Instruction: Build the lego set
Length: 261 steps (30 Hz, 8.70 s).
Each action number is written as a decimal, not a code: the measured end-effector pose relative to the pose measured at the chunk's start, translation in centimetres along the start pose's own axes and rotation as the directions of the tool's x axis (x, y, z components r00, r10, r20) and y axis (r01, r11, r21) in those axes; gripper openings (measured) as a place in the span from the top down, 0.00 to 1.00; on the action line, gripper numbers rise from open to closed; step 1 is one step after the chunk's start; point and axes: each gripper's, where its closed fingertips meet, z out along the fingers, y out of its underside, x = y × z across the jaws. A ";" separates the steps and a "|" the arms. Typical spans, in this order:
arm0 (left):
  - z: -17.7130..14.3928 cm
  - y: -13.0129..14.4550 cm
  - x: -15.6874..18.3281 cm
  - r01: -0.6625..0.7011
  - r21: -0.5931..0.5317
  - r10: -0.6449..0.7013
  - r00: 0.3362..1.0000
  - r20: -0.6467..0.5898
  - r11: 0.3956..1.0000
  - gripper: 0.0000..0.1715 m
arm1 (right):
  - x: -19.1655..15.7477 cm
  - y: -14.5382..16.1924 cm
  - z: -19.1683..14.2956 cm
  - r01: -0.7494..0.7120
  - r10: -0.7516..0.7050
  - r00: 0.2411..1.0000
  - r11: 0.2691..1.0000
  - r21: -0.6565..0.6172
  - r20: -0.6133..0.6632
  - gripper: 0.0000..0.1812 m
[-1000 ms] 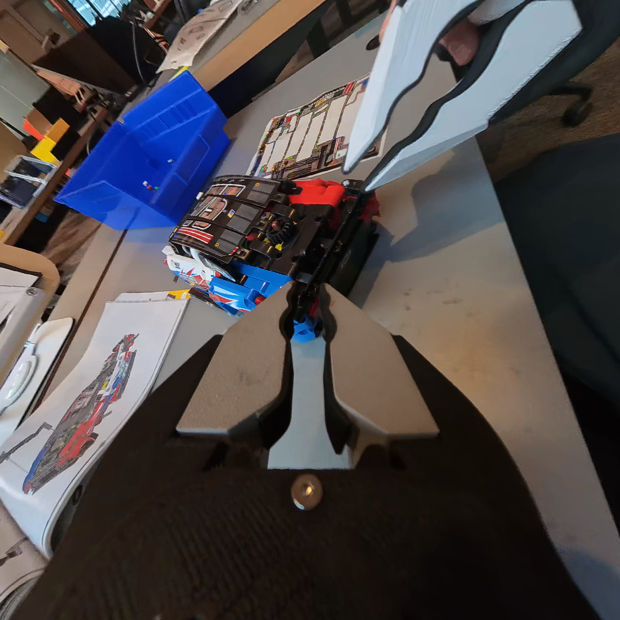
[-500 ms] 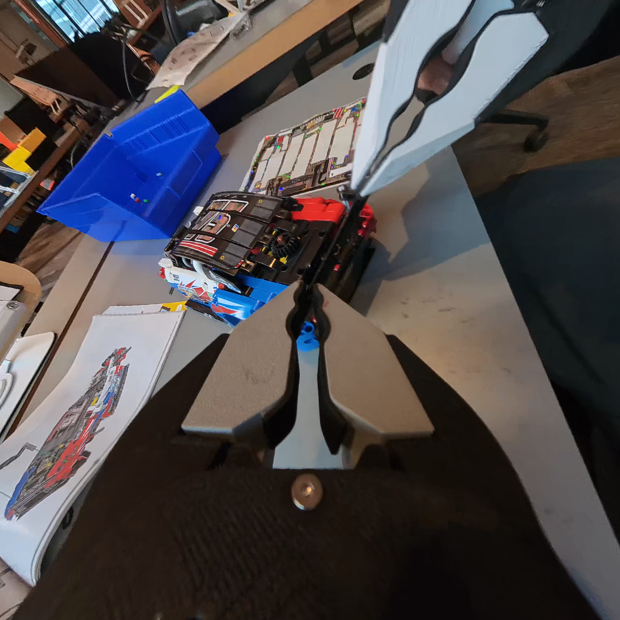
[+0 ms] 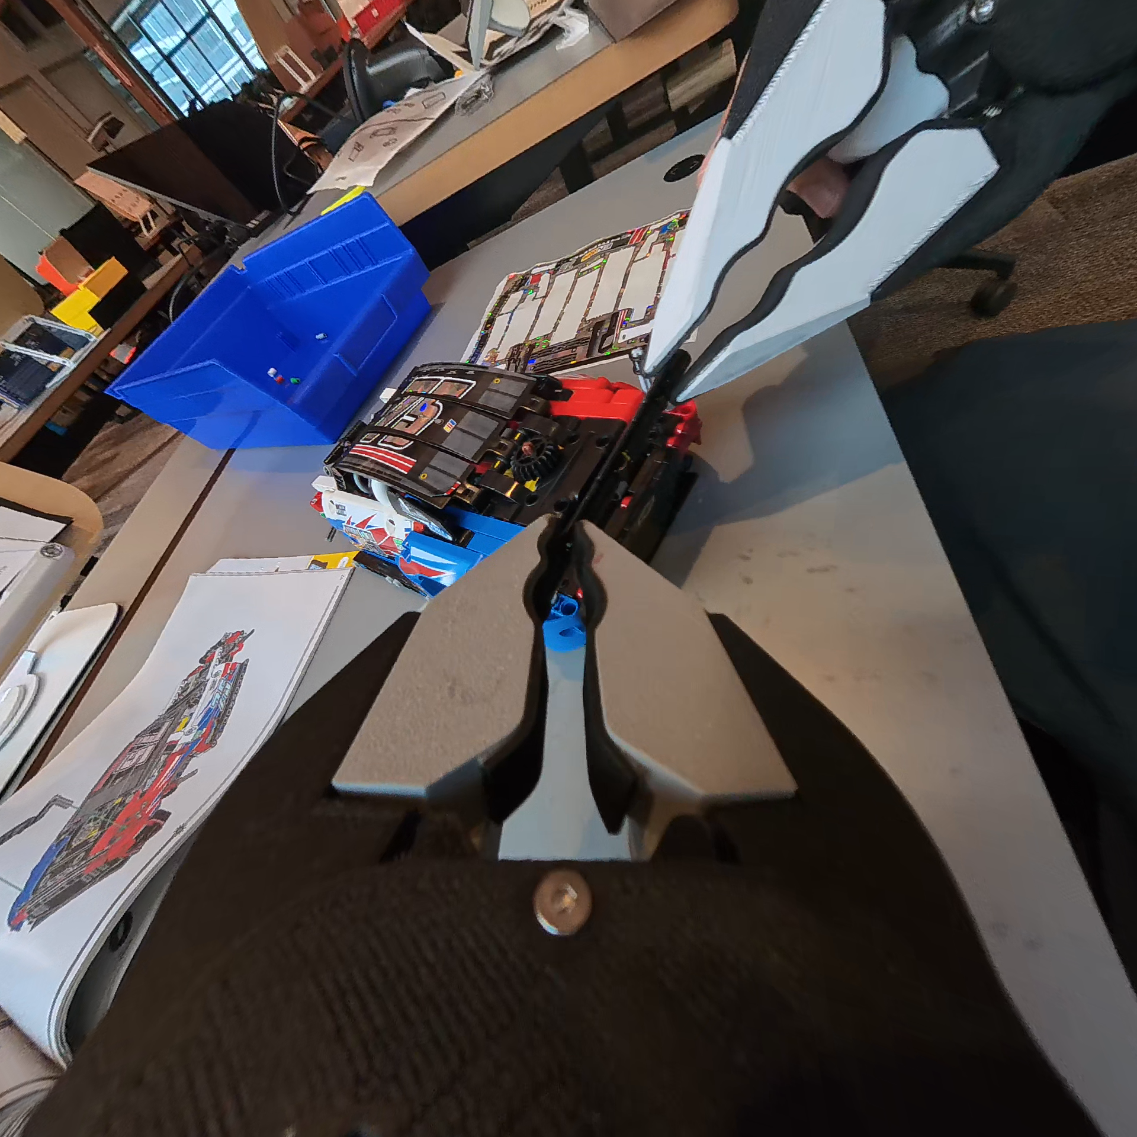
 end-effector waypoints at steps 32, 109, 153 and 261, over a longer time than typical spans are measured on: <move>-7.1 6.8 -12.2 0.688 -0.042 -0.646 0.699 0.308 0.724 0.58 | 13.5 12.3 -0.3 -0.861 0.881 0.458 0.473 0.188 -0.119 0.68; 0.4 7.9 -24.2 0.763 -0.037 -0.739 0.636 0.222 0.645 0.58 | 17.7 0.1 24.6 -0.091 0.164 0.937 0.968 -0.235 0.310 1.00; -27.0 26.8 -21.5 0.898 -0.066 -0.567 0.331 0.754 0.436 0.90 | 17.1 -0.4 5.4 -0.570 0.576 0.808 0.817 -0.083 0.125 0.80; -1.7 -0.4 -1.0 0.371 -0.038 -0.352 0.837 -0.418 0.928 0.83 | 0.3 0.3 -1.0 -0.485 0.466 0.825 0.874 -0.022 0.321 0.84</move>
